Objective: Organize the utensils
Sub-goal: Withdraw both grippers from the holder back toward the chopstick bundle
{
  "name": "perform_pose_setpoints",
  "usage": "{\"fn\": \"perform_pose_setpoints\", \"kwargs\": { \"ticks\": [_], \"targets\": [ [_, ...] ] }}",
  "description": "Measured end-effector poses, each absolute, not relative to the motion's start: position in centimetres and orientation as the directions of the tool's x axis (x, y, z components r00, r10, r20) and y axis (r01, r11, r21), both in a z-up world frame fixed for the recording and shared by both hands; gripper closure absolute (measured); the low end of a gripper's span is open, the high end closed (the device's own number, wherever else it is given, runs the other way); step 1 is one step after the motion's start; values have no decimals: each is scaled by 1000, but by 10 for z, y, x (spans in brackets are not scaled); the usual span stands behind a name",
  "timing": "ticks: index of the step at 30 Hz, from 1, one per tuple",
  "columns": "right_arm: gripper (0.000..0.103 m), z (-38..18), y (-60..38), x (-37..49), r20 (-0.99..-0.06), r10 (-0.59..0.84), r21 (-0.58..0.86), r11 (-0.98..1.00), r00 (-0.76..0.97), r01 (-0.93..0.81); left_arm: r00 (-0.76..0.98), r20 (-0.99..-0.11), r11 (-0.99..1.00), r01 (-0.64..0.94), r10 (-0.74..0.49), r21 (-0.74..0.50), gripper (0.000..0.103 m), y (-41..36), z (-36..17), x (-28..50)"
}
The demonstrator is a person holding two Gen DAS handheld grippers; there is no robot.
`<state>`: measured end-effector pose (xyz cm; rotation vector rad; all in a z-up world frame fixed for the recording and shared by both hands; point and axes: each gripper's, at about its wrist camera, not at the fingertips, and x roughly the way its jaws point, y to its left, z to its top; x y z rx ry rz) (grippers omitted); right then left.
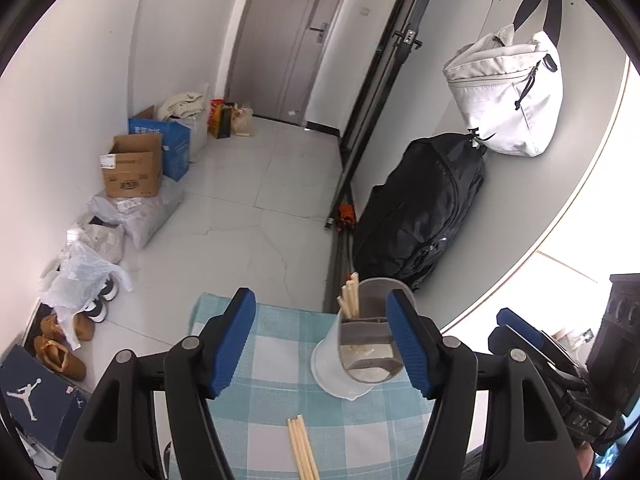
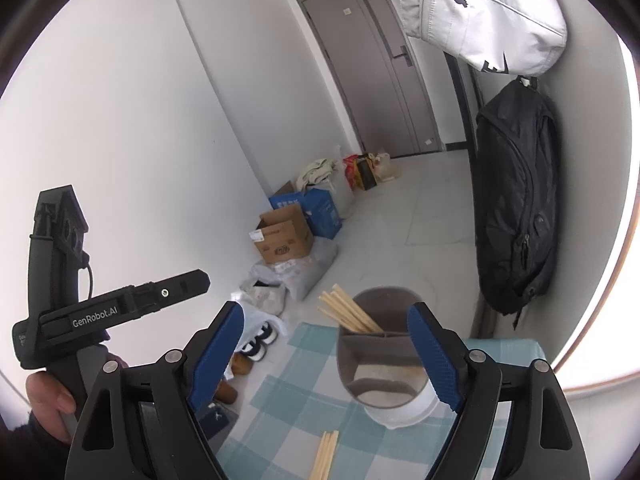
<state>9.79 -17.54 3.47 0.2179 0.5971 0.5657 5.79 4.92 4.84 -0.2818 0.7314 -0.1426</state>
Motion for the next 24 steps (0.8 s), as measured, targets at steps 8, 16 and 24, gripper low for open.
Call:
{"fn": "perform_pose_setpoints", "kwargs": {
  "ticks": [8,16,24],
  "targets": [
    [7,15,-176,71,-465,549,348,835,695,-427,758,-631,968,2,-166,-253,30,48,36,35],
    [4,-10,-173,51,-484,528,320,849,698,-420,773,-623,980,-7,-121,-199,19,42,15,16],
    [1,-42,-168,37,-539,498,289,867,679,-407,774,-625,984,-14,-103,-179,18,41,-10,5]
  ]
}}
